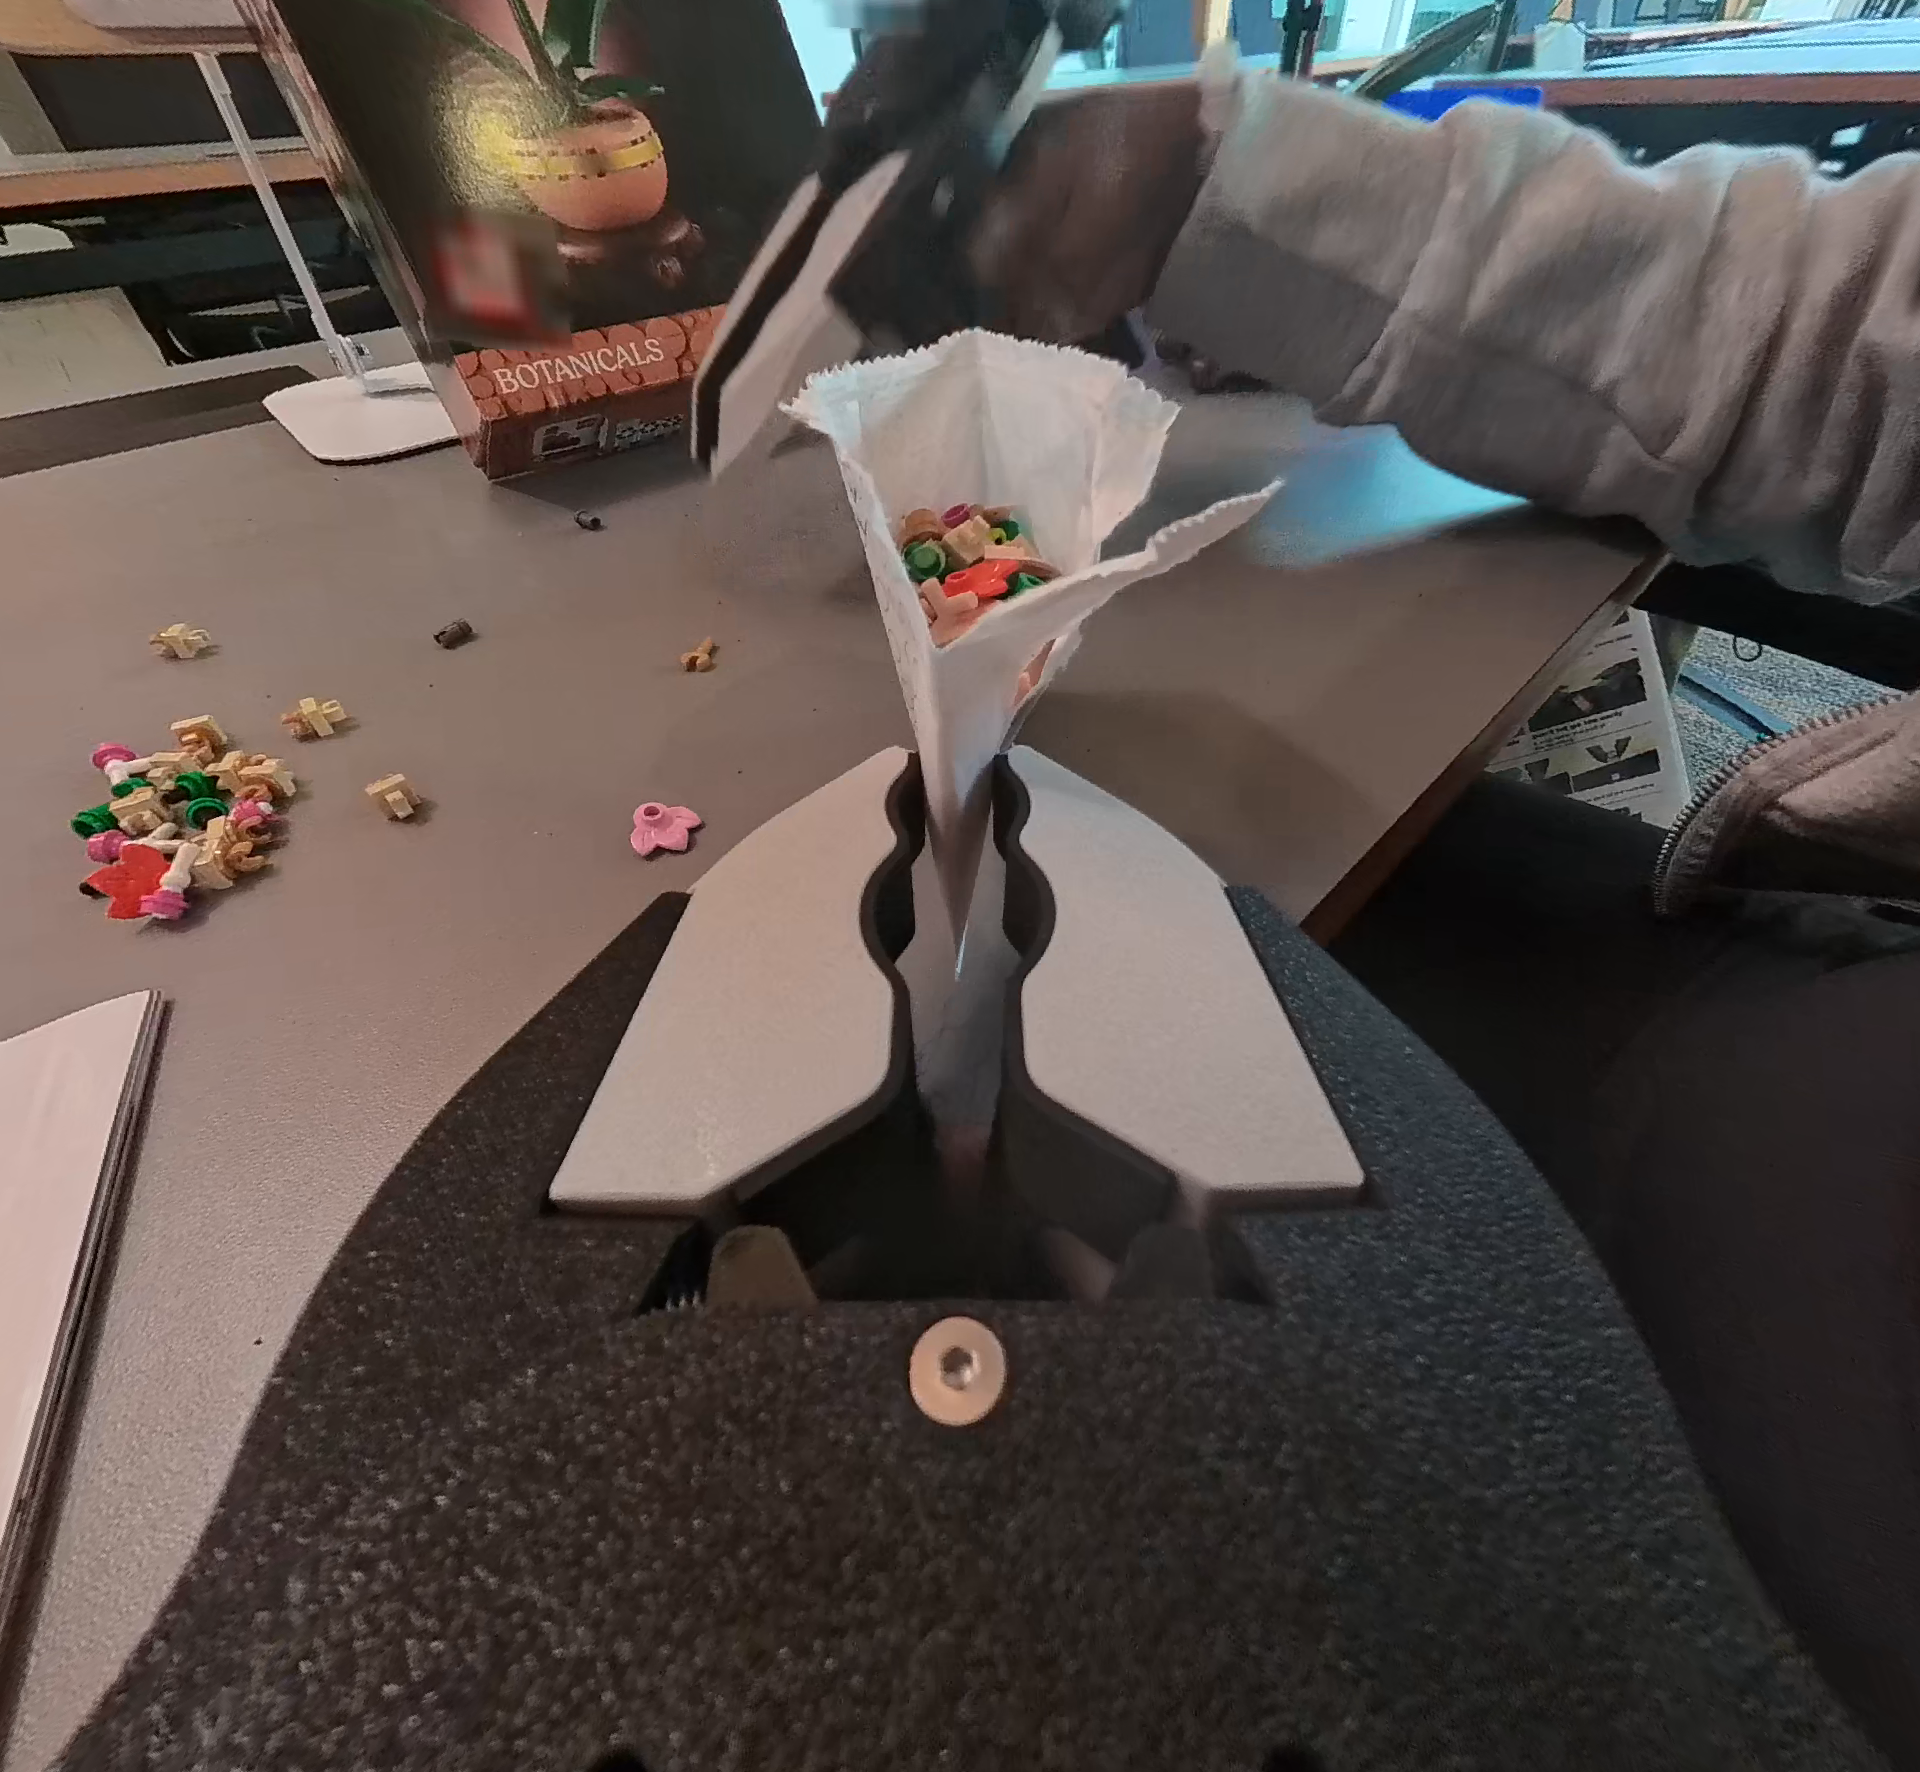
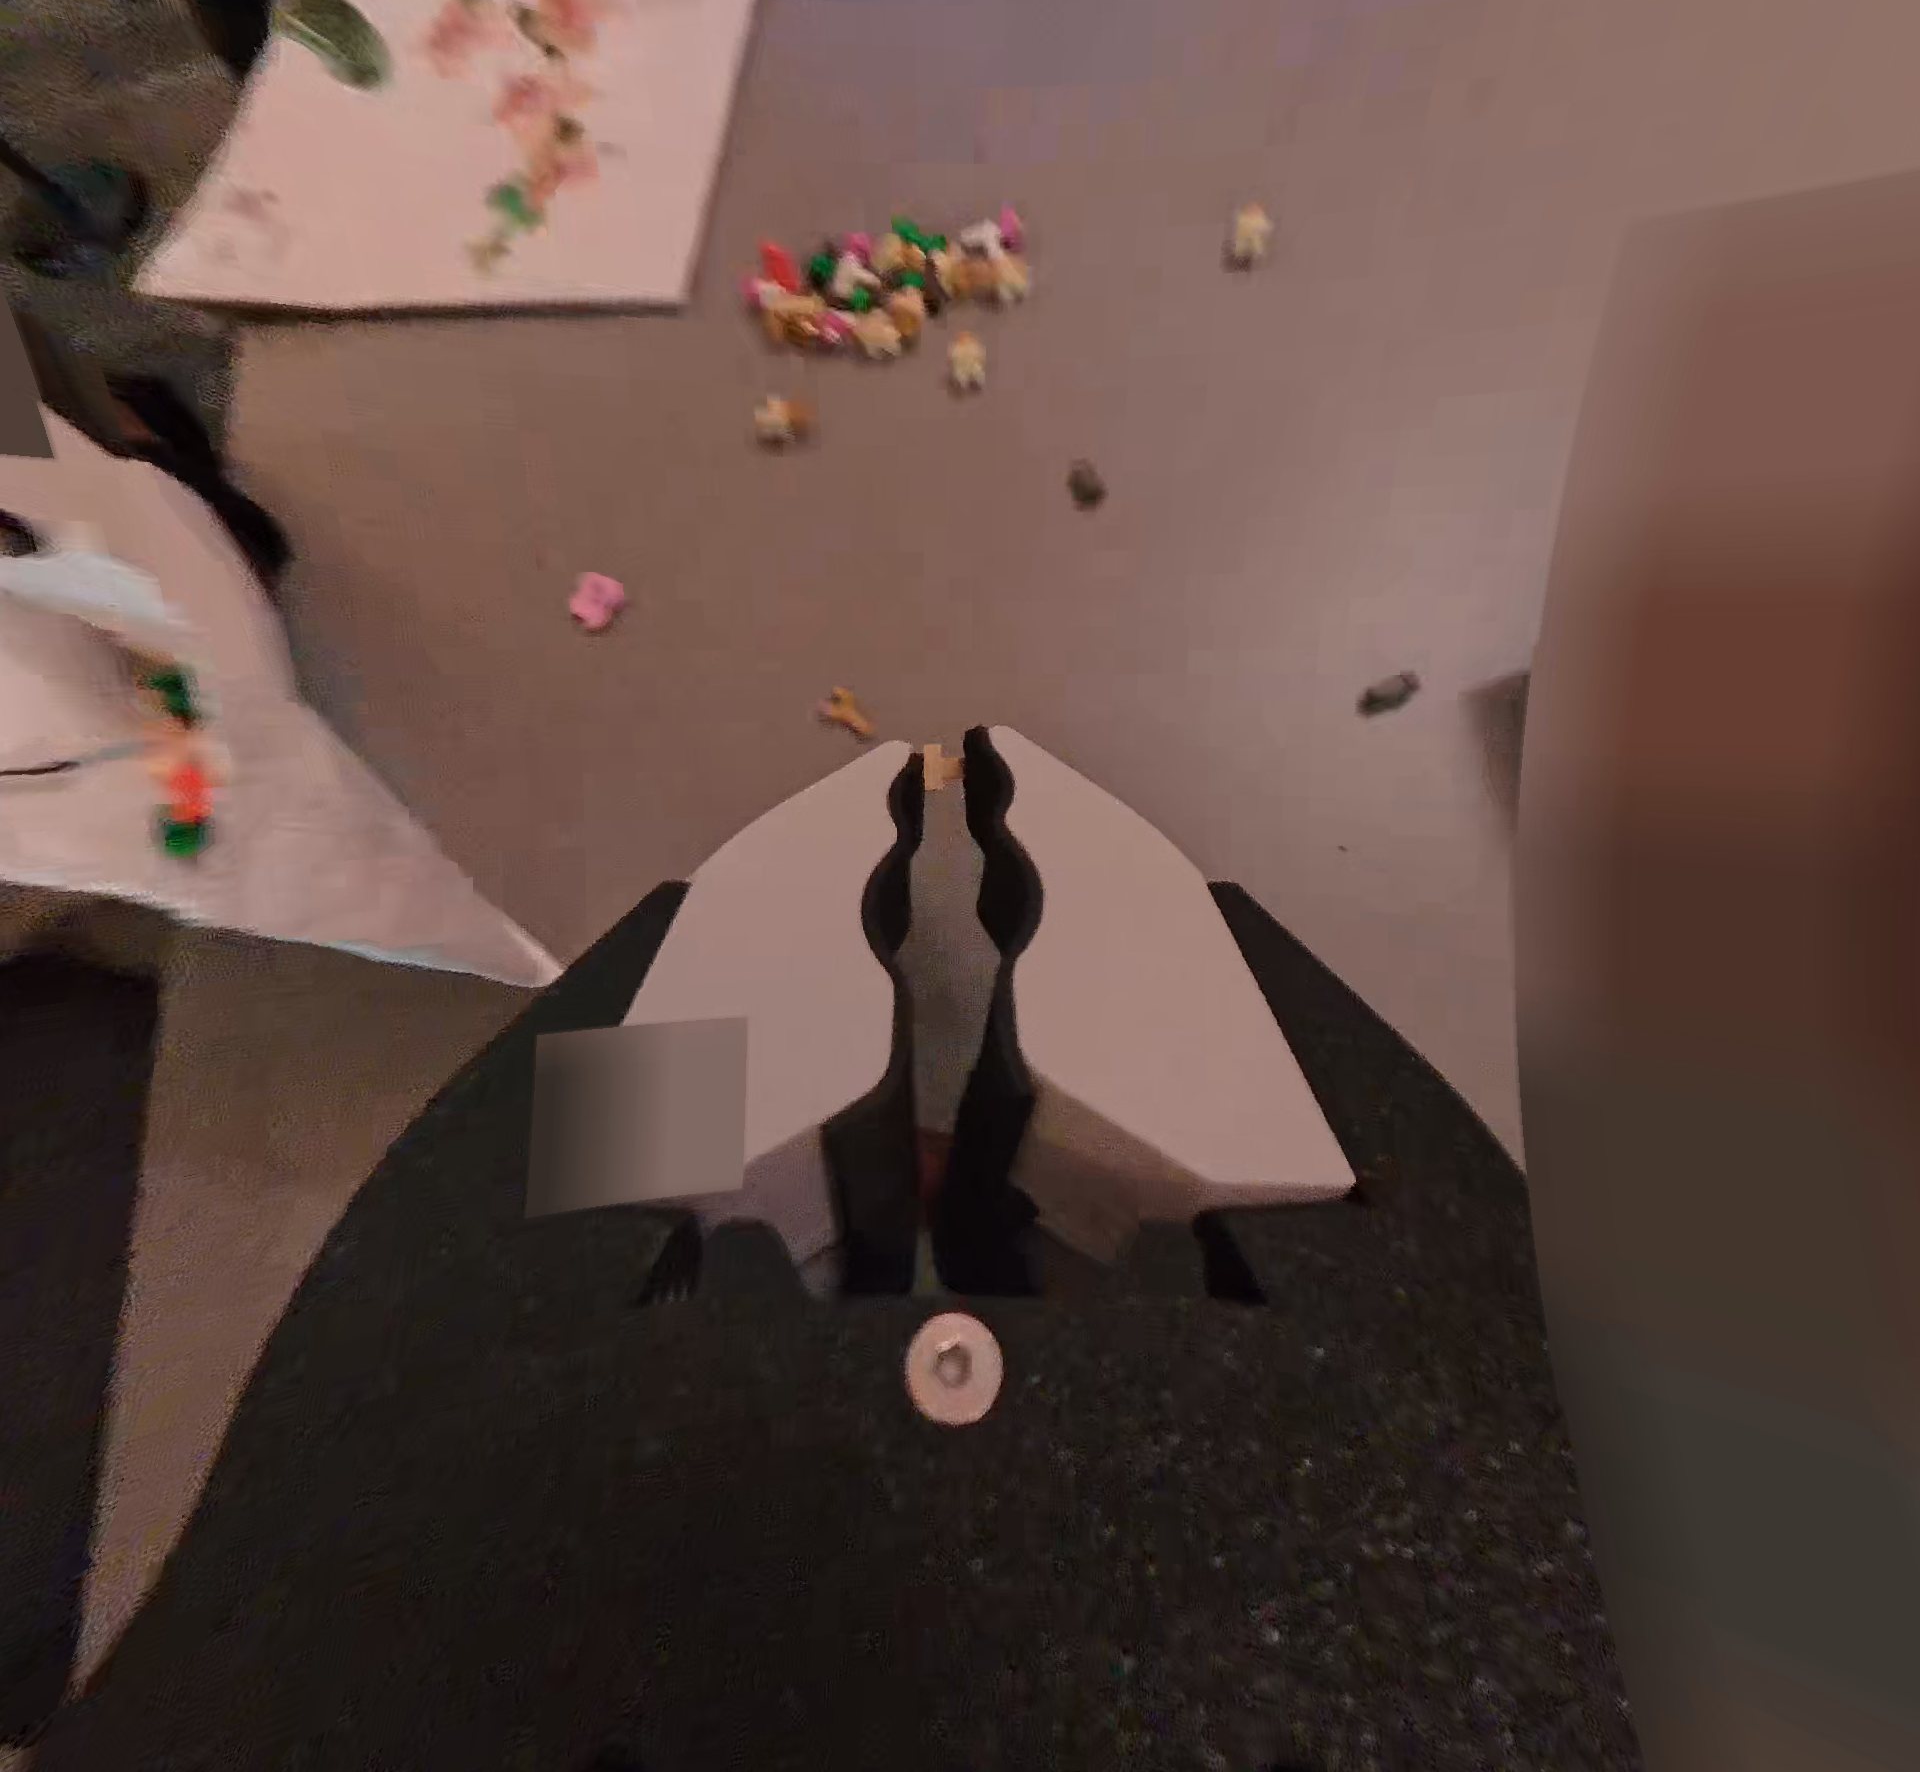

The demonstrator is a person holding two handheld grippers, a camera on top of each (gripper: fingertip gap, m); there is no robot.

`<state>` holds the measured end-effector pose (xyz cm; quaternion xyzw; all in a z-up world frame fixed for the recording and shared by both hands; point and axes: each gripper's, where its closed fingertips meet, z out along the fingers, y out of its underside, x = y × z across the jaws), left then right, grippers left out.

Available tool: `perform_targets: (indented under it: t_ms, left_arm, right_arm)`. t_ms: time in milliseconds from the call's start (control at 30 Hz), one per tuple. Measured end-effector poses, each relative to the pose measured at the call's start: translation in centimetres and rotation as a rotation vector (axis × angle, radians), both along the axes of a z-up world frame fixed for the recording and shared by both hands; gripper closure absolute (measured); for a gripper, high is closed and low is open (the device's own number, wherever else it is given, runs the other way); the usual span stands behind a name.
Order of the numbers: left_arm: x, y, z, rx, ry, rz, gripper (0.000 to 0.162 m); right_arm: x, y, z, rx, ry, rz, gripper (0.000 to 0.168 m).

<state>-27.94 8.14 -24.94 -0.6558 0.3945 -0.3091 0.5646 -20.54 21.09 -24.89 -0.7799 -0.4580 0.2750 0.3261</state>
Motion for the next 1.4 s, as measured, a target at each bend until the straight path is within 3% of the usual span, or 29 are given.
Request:
perform_targets:
  t_ms: [133,267,500,600,767,900,1033,1167,1400]
  left_arm:
    - [0.0,0.0,0.0,-0.001,0.0,0.001,0.151]
    - [0.0,-0.1,0.0,0.002,0.003,0.002,0.15]
    - [0.0,-0.1,0.0,0.007,0.009,0.003,0.15]
    - [0.0,0.0,-0.1,0.005,0.009,0.002,0.15]
    - [0.0,-0.1,-0.1,0.007,0.01,0.003,0.15]
    - [0.0,0.0,0.0,0.003,0.006,0.002,0.151]
    - [0.0,0.0,0.0,0.0,0.001,0.0,0.151]
    - [0.0,-0.1,0.1,-0.001,-0.004,-0.001,0.151]
    - [0.0,-0.2,0.1,0.001,-0.002,0.001,0.15]
  right_arm:
    - [-3.3,-6.8,6.1,0.019,0.199,0.233,0.16]
    - [-4.5,-10.9,6.5,0.029,0.136,0.368,0.153]
    - [-3.9,-10.0,5.4,0.036,0.085,0.349,0.139]
    - [-3.4,-6.8,6.1,0.106,0.133,0.265,0.15]
    - [-2.7,-2.6,-0.5,0.032,-0.078,0.268,0.15]
    - [-3.5,-1.9,-2.7,0.028,-0.127,0.323,0.149]
    - [-3.7,-1.5,-3.6,0.005,-0.172,0.344,0.149]
    - [-3.8,-1.6,-3.6,-0.035,-0.141,0.349,0.162]
    - [-3.7,-1.6,-2.6,0.014,-0.106,0.337,0.163]
